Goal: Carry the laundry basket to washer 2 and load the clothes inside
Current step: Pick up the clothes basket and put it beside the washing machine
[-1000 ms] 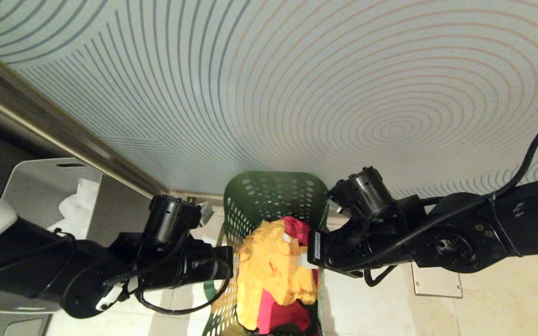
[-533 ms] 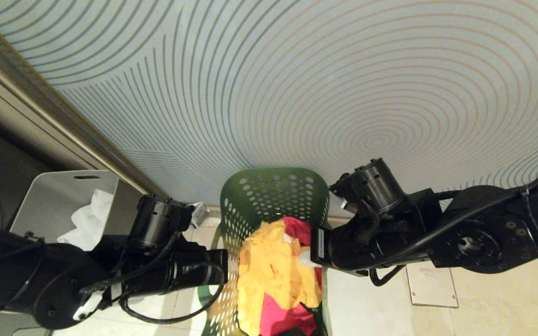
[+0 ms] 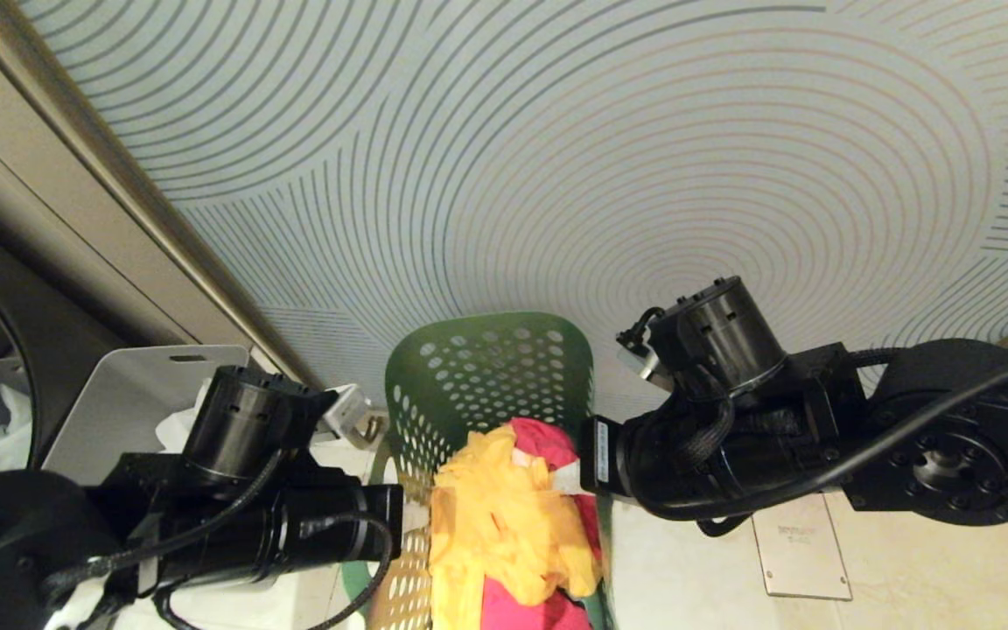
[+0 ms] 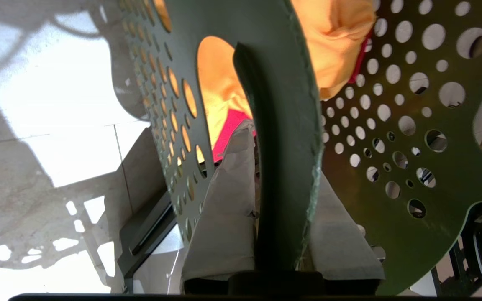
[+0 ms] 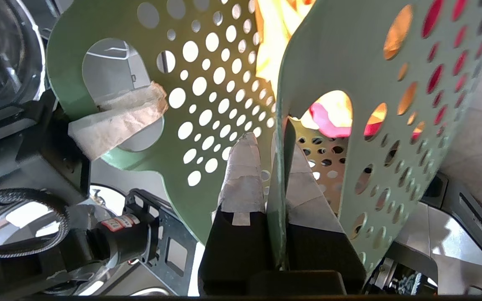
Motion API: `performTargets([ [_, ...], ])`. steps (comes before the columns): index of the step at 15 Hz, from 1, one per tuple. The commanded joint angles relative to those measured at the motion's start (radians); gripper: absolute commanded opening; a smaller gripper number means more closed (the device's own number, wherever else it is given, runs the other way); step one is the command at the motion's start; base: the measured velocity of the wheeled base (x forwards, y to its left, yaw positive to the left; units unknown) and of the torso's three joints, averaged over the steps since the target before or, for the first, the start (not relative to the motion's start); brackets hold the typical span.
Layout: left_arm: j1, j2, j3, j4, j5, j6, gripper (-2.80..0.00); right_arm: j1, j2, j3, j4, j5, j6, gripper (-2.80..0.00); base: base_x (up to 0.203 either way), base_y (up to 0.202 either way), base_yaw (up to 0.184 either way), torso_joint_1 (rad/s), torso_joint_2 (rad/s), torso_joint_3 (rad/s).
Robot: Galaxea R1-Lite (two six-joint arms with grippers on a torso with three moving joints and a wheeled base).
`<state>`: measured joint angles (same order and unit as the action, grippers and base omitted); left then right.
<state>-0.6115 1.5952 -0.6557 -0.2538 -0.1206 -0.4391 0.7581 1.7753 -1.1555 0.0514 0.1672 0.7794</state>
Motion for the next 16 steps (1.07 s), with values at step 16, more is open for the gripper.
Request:
performTargets([
  [16,-0.073,-0.114,0.094,0.031,0.002,-0.006,-2.80,0.032,-0.077,0.021,0.001,-0.028,0.009,-2.80,0.000,0.000,0.000,0.002,0.00,0.202],
])
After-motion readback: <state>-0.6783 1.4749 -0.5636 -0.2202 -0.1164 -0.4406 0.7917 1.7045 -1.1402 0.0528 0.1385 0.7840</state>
